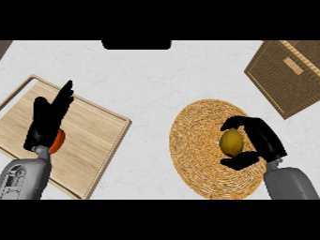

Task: Pick the lemon from the placemat and place it in the basket

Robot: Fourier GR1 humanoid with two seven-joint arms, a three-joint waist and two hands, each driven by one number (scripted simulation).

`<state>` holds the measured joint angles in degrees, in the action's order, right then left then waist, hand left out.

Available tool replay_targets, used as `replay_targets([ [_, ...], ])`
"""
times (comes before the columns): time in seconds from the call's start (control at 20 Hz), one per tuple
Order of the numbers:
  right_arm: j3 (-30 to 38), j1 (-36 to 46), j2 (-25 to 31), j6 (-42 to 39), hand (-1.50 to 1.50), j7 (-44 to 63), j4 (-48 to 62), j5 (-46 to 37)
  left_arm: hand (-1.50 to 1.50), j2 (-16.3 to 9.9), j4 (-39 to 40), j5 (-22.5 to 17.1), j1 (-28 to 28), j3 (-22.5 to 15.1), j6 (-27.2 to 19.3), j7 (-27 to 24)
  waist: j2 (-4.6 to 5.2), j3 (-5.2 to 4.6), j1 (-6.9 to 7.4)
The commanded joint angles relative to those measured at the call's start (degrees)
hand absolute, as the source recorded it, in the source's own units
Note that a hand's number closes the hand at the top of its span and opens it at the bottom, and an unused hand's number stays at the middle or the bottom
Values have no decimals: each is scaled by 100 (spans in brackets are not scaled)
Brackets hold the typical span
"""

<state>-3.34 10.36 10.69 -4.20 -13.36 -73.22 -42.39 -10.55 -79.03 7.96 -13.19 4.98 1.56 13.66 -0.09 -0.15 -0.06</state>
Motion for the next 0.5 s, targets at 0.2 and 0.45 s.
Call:
replay_targets([
  [0.2, -892, 470, 45, 301, 150, 720, 347, -1633, 0, -145, -119, -161, 87, 92, 261, -69, 15, 10, 105],
  [0.45, -1818, 1148, 1, -1191, 150, 1882, 63, -2582, 0, 56, 73, 72, 118, -32, -11, -256, 1, 0, 87],
])
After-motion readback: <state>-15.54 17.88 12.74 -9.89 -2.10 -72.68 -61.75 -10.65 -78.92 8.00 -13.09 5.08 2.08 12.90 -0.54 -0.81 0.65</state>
